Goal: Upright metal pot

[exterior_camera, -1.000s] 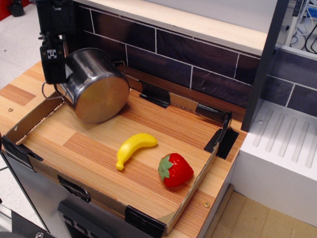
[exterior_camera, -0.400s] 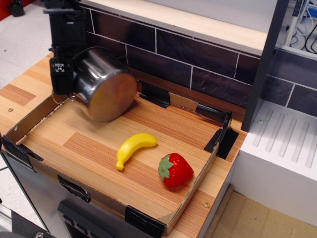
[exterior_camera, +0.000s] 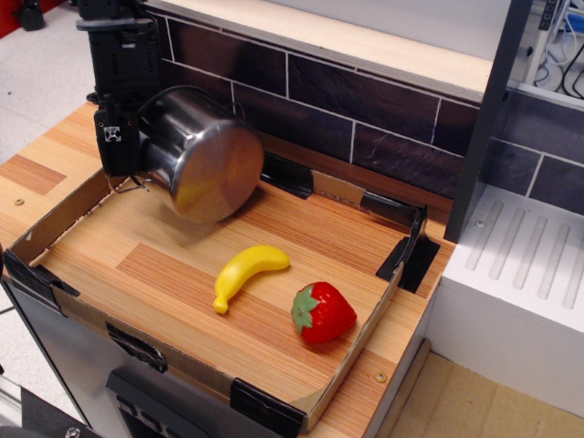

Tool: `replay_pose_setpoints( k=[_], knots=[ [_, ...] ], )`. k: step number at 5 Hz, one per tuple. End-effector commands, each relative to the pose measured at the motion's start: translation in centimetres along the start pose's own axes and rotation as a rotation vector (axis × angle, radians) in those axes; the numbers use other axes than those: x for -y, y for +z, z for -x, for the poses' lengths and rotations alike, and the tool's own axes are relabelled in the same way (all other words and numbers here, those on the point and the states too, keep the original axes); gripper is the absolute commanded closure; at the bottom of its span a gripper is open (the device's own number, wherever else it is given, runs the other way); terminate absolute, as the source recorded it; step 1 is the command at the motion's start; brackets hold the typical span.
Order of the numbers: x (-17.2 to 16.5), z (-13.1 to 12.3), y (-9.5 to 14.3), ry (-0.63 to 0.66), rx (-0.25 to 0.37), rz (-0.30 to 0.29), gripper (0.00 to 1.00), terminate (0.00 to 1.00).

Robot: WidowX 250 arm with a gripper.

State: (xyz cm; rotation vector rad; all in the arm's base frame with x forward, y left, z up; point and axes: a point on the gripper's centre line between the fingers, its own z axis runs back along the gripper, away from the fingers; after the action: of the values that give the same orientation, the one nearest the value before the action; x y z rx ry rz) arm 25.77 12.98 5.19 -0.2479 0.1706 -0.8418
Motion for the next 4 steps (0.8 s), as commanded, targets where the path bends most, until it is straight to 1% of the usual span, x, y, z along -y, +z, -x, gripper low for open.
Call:
replay_pose_setpoints(
  k=[1, 2, 3, 4],
  knots=[
    [1.1, -0.2, 2.9, 0.029, 0.046, -0.344, 1.0, 0.0],
    [1.8, -0.6, 2.7, 0.058, 0.029, -0.621, 1.0, 0.0],
    [2.3, -1.1, 2.1, 0.077, 0.003, -0.816, 1.0, 0.0],
    [2.5, -1.4, 1.2, 0.083, -0.025, -0.919, 1.0, 0.0]
  ],
)
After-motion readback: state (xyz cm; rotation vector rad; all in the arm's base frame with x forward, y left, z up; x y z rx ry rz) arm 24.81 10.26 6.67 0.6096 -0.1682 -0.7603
